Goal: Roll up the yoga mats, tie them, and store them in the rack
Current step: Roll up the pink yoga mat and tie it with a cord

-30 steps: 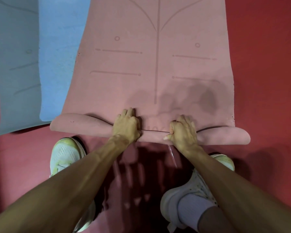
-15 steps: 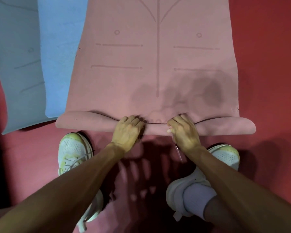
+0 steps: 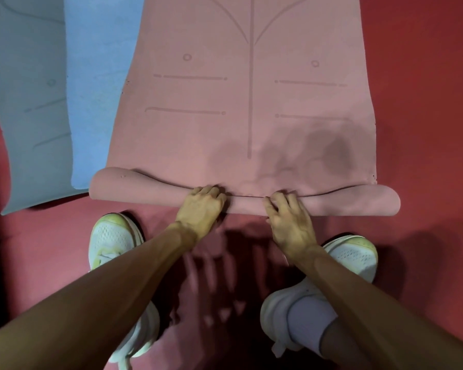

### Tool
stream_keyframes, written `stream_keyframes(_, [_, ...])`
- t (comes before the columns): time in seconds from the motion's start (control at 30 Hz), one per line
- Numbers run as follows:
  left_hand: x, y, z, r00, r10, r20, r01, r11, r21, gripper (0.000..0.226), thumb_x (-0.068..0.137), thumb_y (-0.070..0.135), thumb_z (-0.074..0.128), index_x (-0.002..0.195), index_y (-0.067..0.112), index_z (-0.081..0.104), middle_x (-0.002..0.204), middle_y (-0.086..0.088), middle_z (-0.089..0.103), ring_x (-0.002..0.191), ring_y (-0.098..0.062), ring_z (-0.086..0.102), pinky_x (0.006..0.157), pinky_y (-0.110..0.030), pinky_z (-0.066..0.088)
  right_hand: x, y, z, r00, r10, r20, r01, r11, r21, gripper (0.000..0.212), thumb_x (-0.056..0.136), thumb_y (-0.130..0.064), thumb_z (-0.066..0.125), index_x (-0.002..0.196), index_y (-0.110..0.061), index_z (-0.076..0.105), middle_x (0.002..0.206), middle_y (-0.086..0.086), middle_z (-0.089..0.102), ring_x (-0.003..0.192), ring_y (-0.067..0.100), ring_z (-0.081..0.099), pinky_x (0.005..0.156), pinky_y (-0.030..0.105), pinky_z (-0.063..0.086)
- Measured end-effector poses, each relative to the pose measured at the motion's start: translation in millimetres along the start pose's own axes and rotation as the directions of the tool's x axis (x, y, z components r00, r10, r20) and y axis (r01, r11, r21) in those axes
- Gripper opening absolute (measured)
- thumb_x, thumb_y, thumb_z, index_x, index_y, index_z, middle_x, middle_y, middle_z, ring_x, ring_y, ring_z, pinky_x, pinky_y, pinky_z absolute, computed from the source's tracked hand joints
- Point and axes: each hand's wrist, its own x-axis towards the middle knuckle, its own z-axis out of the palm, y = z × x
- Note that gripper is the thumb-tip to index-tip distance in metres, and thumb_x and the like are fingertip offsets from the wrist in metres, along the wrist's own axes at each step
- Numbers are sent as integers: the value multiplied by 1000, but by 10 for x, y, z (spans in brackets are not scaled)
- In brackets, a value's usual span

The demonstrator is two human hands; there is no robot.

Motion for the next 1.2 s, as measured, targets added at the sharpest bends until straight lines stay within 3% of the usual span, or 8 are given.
stream_keyframes(0.13, [17,-1,-28,997,-41,-58,40,999,-20,46,40,25,82,84,15,72,95,-7,63,85,-29,55,71,-34,42,148,78,-3,999,-32,-11,32,999,-4,31,59,-5,80,88,-10,70,86,7,59,81,30,49,73,39,46])
stream_keyframes(0.27, [49,-40,-15,996,-75,-57,76,997,17,46,46,29,81,90,18,73,93,-6,60,81,-29,55,72,-37,30,224,43,-149,991,55,119,-58,998,23,29,68,-6,70,96,-13,68,107,10,51,97,32,43,86,43,44])
stream_keyframes(0.43, [119,-142,-81,988,-139,-68,125,976,-177,57,48,4,74,104,7,66,90,-11,67,79,-33,63,71,-37,48,610,258,-265,934,-47,354,-8,989,150,26,84,-12,52,105,-14,67,116,10,61,110,34,53,97,37,42])
stream_keyframes(0.6, [162,-222,0,979,-148,-143,101,951,-291,24,76,19,66,99,14,62,95,-5,62,85,-31,57,77,-35,32,717,270,-339,959,51,278,-139,942,305,17,81,-3,57,96,-9,64,100,11,66,96,33,58,81,33,41])
stream_keyframes(0.73, [161,-353,54,996,-62,-60,38,939,-341,59,80,61,47,112,16,67,102,-6,56,93,-24,45,79,-39,42,758,286,-346,958,53,283,-162,912,376,14,79,0,60,90,-9,63,93,5,65,90,27,58,77,30,41])
stream_keyframes(0.97, [458,-458,-163,978,-188,88,205,813,-546,48,71,16,80,114,10,60,96,-5,60,93,-23,55,85,-25,40,771,319,-211,975,109,196,-182,893,412,16,76,3,69,89,-6,70,94,10,53,93,25,50,85,18,31])
stream_keyframes(1.1, [572,-531,-140,980,-159,122,200,830,-520,17,74,12,76,88,12,67,83,-1,57,90,-24,57,73,-22,36,603,304,-168,999,36,-4,-33,951,308,21,71,2,72,86,-12,68,84,5,56,83,32,54,79,41,45])
stream_keyframes(1.2, [615,-494,-116,980,-196,43,189,828,-527,13,71,15,80,81,16,73,94,2,51,98,-22,49,83,-29,36,490,256,-177,996,-14,-90,25,993,117,25,70,-6,77,92,-13,70,87,4,56,82,30,55,76,39,40])
